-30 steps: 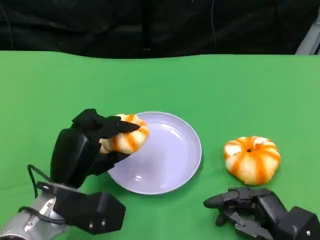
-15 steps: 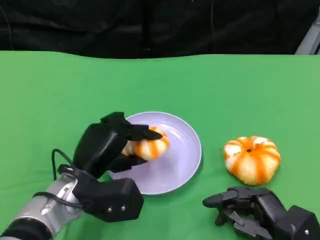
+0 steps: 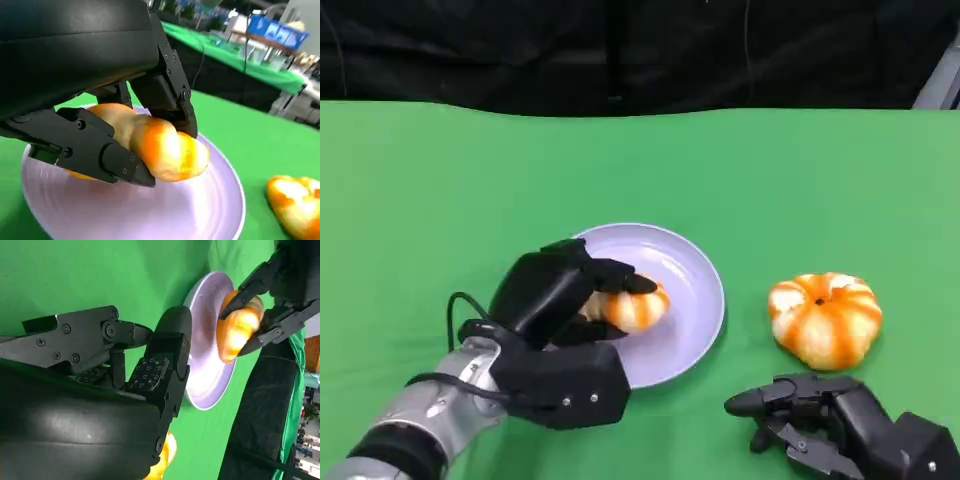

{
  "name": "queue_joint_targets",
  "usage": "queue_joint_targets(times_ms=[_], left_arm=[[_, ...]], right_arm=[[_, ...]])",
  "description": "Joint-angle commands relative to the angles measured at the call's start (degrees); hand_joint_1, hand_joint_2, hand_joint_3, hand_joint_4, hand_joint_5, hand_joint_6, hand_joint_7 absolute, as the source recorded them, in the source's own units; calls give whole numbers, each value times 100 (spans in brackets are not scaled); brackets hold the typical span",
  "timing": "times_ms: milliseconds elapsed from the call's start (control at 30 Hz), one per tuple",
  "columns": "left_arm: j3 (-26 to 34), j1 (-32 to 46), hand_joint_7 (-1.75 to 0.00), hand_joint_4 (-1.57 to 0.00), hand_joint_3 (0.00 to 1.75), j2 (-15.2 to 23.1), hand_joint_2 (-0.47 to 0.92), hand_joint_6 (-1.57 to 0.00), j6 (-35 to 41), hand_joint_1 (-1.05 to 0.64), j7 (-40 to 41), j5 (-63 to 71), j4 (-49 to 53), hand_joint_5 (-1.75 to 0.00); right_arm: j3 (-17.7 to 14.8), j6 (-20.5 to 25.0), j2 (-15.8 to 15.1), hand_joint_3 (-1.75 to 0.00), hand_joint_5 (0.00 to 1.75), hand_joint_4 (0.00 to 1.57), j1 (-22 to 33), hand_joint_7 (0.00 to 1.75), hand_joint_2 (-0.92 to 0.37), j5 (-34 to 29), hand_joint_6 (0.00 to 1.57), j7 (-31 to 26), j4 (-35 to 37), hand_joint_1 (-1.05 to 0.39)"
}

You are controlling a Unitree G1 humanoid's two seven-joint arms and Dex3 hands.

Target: Grasp the bread from the table and place it into the plate.

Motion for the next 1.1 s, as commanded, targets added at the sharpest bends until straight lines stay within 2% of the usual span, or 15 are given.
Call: queue_joint_targets(times_ms=[33, 67, 100, 167, 233, 267, 333, 367, 467, 567, 767, 1100], left_arm=[[8, -194, -4, -70, 11, -12, 92, -121, 81, -9, -155, -96, 229, -112], [15, -217, -2, -76, 12, -24, 92, -117, 93, -15, -186, -111, 275, -87], [-14, -249, -1, -79, 13, -26, 92, -115, 156, -17, -190, -68, 308, -78], [-83, -289, -1, -87, 15, -15, 92, -99, 250, -29, -133, 33, 319, -35], [-140, -316, 0, -87, 18, -1, 92, -89, 328, -37, -67, 102, 315, -15], [-158, -322, 0, -86, 19, 3, 92, -87, 348, -39, -52, 109, 313, -11], [-178, -325, 0, -86, 19, 13, 92, -85, 377, -41, -40, 101, 293, -8], [-179, -321, 0, -79, 29, 25, 92, -76, 395, -56, -45, 91, 266, -4], [-175, -311, 0, -71, 48, 58, 92, -63, 406, -76, -88, 54, 213, -1], [-164, -295, 0, -65, 63, 91, 92, -53, 367, -85, -134, 16, 174, 0], [-138, -276, 0, -56, 78, 167, 92, -40, 292, -92, -214, -45, 109, 0], [7, -120, 0, -52, 88, 328, 92, -37, 116, -95, -169, -179, -338, 0]], right_arm=[[30, 86, -5, -38, 121, 80, 95, 34, -92, -56, 110, -38, -46, -7], [33, 86, -4, -37, 121, 80, 92, 34, -92, -62, 110, -45, -46, -7], [34, 87, -1, -37, 121, 80, 95, 34, -92, -59, 110, -46, -44, -7], [35, 89, -3, -37, 120, 80, 103, 34, -92, -49, 110, -45, -45, -7], [35, 86, -4, -37, 119, 80, 90, 33, -92, -49, 110, -52, -37, -6], [35, 86, -4, -37, 119, 80, 86, 33, -92, -49, 110, -54, -34, -6], [30, 89, 3, -37, 119, 81, 84, 33, -92, -29, 111, -45, -37, -6], [26, 92, 14, -37, 118, 80, 88, 33, -92, -7, 111, -33, -45, -6], [32, 138, 22, -37, 118, 80, 108, 33, -92, -1, 111, -27, -83, -5], [38, 158, 13, -38, 119, 79, 126, 33, -92, -9, 110, -16, -110, -4], [43, 212, 23, -39, 118, 80, 124, 33, -92, -30, 110, -33, -125, -3], [50, 253, 13, -39, 118, 80, 113, 33, -92, -62, 111, -66, -118, -2]])
